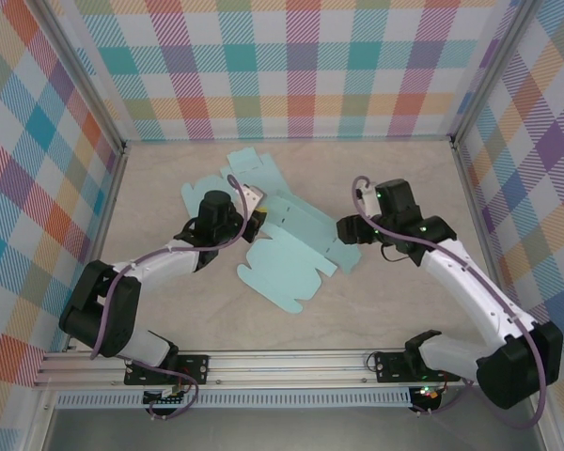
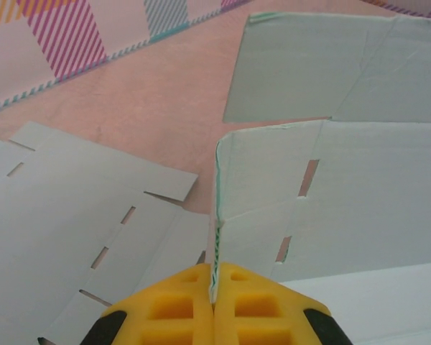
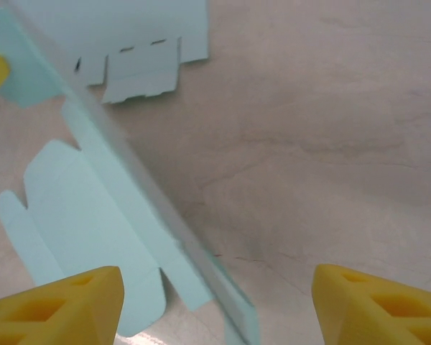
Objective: Fold the paper box
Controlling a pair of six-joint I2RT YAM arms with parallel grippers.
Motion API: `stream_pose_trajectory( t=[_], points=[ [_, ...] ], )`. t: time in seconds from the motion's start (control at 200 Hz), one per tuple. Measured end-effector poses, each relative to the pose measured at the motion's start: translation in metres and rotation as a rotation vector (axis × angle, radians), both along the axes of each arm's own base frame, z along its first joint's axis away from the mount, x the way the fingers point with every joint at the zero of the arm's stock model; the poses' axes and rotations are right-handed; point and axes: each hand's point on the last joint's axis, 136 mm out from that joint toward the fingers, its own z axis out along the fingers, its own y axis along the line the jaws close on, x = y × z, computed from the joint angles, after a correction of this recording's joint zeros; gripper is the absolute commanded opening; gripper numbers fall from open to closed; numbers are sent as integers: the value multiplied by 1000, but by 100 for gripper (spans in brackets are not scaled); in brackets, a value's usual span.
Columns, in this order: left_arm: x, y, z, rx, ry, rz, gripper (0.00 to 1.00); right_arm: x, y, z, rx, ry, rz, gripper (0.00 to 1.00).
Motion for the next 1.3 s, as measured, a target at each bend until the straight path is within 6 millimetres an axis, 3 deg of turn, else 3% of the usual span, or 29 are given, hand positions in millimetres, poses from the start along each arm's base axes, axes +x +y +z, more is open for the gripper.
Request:
stream_pose_trajectory(
  t=[0.155,0.485,0.76,1.015,1.135,1.3],
  points=[
    [3,4,2,-37,-18,43,0,0,-20,-13,104,-28,-96,84],
    [6,10,3,-100,-26,110,0,-16,3,-27,295,-92,11,85],
    [7,13,3,-128,-31,134,0,-16,-4,-63,313,-85,-65,63],
    [8,11,1,-145,-18,140,0,1,-1,-58,331,-145,-66,50],
    [8,9,-1,-156,-12,141,0,7,2,-67,329,-129,-65,37],
    [7,7,-4,-168,1,152,0,15,6,-81,309,-91,-53,9]
  ],
)
